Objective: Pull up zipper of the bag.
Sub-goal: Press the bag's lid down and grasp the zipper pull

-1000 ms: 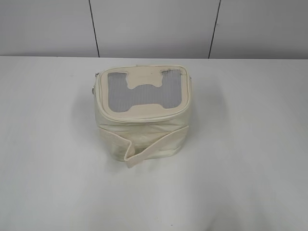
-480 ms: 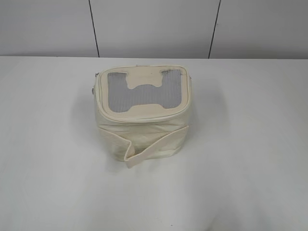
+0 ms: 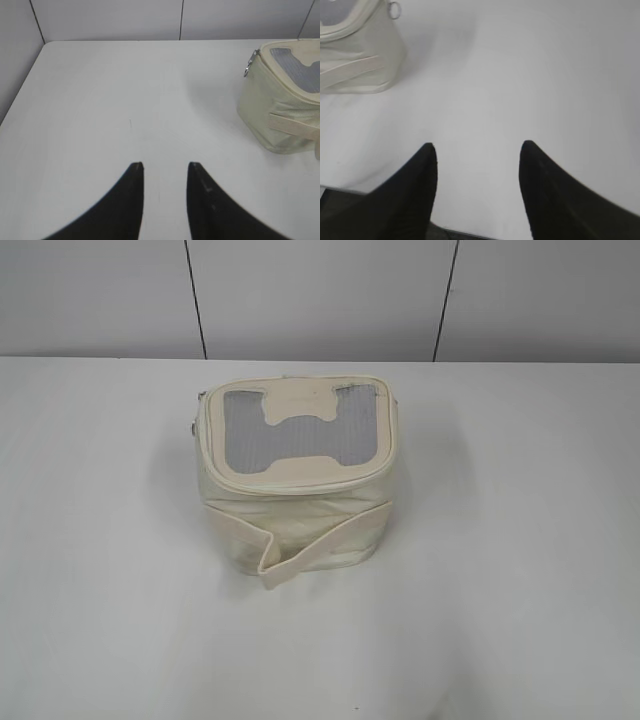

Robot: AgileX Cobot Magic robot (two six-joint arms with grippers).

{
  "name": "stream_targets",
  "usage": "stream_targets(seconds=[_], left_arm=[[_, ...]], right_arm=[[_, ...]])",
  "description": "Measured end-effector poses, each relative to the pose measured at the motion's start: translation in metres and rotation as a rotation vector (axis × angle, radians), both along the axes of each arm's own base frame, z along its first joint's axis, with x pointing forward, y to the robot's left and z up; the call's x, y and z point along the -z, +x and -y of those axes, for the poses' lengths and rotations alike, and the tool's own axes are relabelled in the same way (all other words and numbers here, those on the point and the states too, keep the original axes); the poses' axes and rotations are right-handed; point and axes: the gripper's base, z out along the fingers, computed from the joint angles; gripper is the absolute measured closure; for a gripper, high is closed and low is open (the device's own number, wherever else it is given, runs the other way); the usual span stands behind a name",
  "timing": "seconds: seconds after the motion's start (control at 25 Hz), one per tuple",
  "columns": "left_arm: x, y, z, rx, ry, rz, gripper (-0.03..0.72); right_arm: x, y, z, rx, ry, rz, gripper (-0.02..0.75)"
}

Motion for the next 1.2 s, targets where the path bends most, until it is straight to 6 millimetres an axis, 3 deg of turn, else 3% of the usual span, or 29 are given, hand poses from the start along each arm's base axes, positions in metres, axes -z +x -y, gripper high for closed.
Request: stream_targets(seconds=[0.2,0.32,0.6,0.72,0.84,1.0,1.2], left_arm=[[0.000,0.000,0.000,0.000,0.000,0.000,0.447],[0.000,0.000,0.000,0.000,0.000,0.000,0.447],[0.000,0.000,0.000,0.000,0.000,0.000,0.447],[0.000,0.000,0.000,0.000,0.000,0.000,0.447],[0.000,0.000,0.000,0.000,0.000,0.000,0.447],[0.000,0.000,0.000,0.000,0.000,0.000,0.447],[0.000,0.000,0.000,-0.001,0.001,0.000,0.447]], right_arm=[[-0.017,0.047,-0.032,-0.272,0.067,-0.028,0.316],[-0.020,0.093,-0.048,-0.395,0.060,-0.059,0.316],[-0.008,0.240,-0.089,-0.675,0.068,-0.200,0.316],[0.004,0.308,-0.114,-0.794,0.082,-0.248,0.316],[0.016,0.359,-0.146,-0.923,0.088,-0.271,0.317],[0.027,0.402,-0.189,-1.052,0.074,-0.308,0.317],[0.037,0.425,-0.232,-1.130,0.035,-0.333,0.317]])
